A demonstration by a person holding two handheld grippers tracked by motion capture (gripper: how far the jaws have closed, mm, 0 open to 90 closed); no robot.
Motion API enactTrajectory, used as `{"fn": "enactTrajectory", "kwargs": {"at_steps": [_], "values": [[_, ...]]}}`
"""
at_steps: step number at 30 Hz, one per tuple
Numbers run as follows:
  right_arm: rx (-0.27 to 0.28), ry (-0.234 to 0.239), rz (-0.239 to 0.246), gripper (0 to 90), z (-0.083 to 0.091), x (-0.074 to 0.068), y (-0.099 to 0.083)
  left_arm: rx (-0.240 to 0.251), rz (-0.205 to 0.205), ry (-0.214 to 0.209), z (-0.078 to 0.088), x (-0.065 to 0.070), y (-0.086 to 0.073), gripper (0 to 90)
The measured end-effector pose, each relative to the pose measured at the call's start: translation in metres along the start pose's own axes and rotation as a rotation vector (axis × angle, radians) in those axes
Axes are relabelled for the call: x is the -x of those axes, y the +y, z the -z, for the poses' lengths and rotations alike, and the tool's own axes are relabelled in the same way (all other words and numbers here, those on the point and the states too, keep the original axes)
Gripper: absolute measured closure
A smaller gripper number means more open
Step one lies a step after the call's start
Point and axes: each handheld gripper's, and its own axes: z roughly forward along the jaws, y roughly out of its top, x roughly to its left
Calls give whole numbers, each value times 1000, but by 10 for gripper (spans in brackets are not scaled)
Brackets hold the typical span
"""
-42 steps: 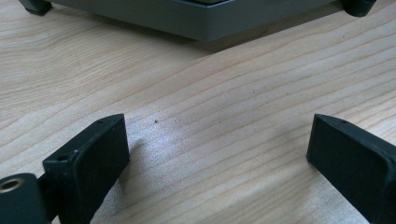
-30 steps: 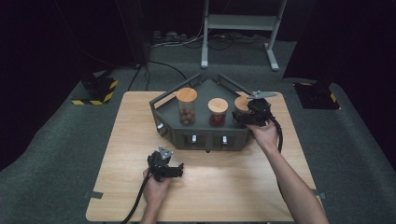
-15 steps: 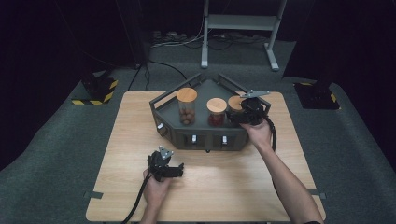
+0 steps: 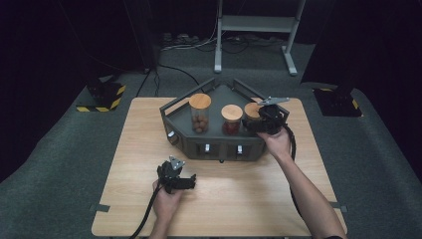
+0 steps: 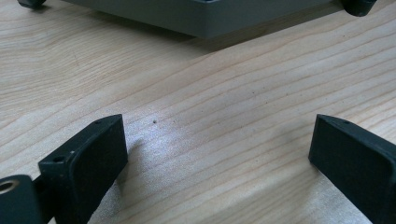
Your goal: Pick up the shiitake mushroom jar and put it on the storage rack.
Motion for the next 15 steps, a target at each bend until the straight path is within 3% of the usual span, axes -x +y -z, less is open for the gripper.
{"fn": "enactTrajectory", "kwargs": {"at_steps": [15], "values": [[23,-7,-2,251,-1,-3,-1,-2,-2,0,0,0,0,44]]}}
